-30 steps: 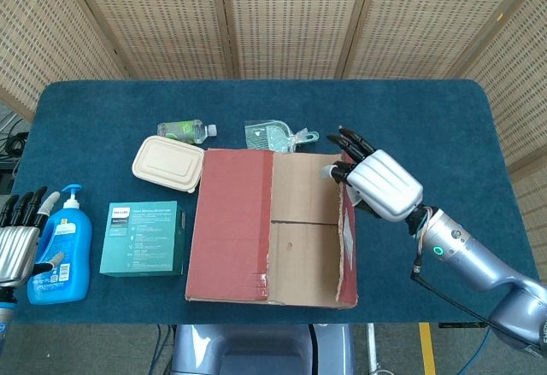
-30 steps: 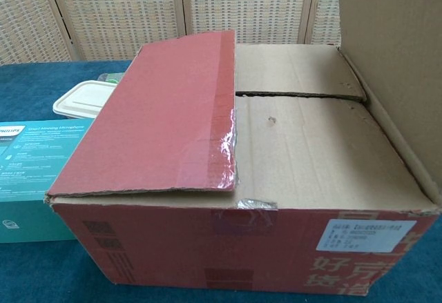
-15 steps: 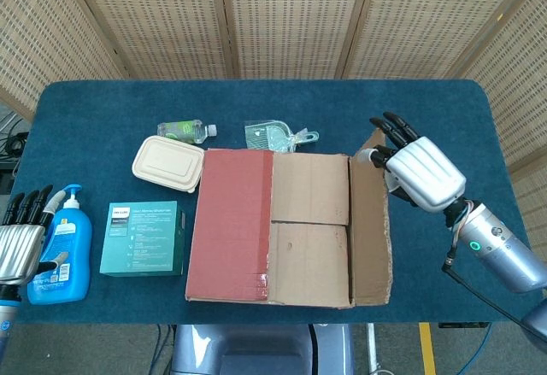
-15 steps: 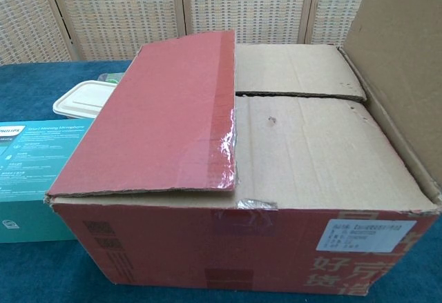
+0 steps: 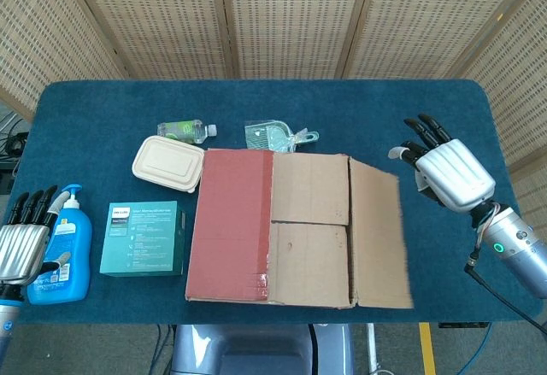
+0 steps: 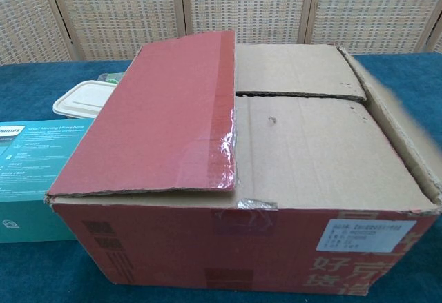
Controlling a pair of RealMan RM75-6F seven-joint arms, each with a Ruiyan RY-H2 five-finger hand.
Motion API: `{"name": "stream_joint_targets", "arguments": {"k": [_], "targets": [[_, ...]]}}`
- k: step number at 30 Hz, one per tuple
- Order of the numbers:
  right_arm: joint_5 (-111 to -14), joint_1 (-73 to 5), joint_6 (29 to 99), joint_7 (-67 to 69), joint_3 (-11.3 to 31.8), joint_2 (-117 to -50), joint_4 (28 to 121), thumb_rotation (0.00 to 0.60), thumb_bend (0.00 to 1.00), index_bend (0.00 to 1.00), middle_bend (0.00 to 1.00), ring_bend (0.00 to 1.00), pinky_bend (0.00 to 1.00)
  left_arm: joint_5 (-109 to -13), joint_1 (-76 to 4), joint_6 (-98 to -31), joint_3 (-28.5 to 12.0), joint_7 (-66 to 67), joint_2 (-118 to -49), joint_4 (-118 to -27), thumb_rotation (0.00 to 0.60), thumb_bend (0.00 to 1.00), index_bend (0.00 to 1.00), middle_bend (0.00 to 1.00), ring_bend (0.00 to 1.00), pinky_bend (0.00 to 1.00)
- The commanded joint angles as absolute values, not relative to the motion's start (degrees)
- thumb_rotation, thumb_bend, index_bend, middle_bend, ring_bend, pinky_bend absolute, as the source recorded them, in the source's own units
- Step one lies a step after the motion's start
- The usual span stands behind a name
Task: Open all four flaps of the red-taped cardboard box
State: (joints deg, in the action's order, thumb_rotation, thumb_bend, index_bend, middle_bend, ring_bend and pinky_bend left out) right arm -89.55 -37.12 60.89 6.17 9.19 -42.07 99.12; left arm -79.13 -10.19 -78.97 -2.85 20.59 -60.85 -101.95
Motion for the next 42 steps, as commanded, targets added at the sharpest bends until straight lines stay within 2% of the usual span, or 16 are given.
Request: {"name": "stream_joint_targets", "arguments": {"k": [1, 11, 17, 20, 27, 35, 40, 42], "targets": [[-88.6, -36.3, 61.1, 6.3, 9.0, -42.4, 99.3, 0.6, 1.0, 0.26, 0.33, 0.0, 0.0, -79.9, -10.7, -78.7, -3.0, 19.9, -60.0, -102.3, 0.6, 0.17, 0.01, 0.0, 0.0, 0.0], [-84.9, -33.6, 60.7, 1.5, 7.5, -45.3, 98.7, 0.6, 1.0, 0.21, 0.23, 0.0, 0.0, -83.0, -13.5, -75.5, -3.4, 16.8, -56.7, -103.5, 0.6, 0.17, 0.01, 0.0, 0.0, 0.0], [-82.5, -30.9, 63.4, -3.5, 6.9, -48.1, 98.9, 0.6, 1.0, 0.19, 0.2, 0.0, 0.0, -85.5, -16.9, -71.4, -3.9, 12.6, -54.1, -103.6, 0.6, 0.2, 0.01, 0.0, 0.0, 0.0], [-81.4, -29.5, 65.0, -5.5, 6.8, -49.5, 98.8, 0.6, 1.0, 0.18, 0.19, 0.0, 0.0, -87.1, -19.4, -68.3, -4.3, 10.1, -52.1, -104.0, 0.6, 0.27, 0.01, 0.0, 0.0, 0.0], [-80.7, -27.0, 67.2, -7.3, 5.6, -51.6, 98.8, 0.6, 1.0, 0.18, 0.19, 0.0, 0.0, -90.7, -24.3, -63.0, -5.0, 5.7, -49.1, -105.0, 0.6, 0.51, 0.01, 0.0, 0.0, 0.0], [-80.7, -24.8, 69.4, -8.8, 4.7, -53.9, 98.9, 0.6, 1.0, 0.18, 0.19, 0.0, 0.0, -95.6, -31.4, -56.0, -6.1, -1.0, -45.7, -106.0, 0.6, 0.68, 0.01, 0.0, 0.0, 0.0], [-81.1, -23.9, 70.2, -9.1, 4.4, -54.5, 99.0, 0.6, 1.0, 0.18, 0.19, 0.0, 0.0, -98.7, -35.5, -53.4, -6.9, -5.2, -44.7, -106.5, 0.6, 0.91, 0.01, 0.0, 0.0, 0.0], [-81.2, -23.6, 70.5, -9.2, 4.4, -54.7, 99.2, 0.6, 1.0, 0.18, 0.19, 0.0, 0.0, -100.0, -37.5, -52.3, -7.3, -7.1, -44.7, -106.3, 0.6, 0.96, 0.01, 0.0, 0.0, 0.0]]}}
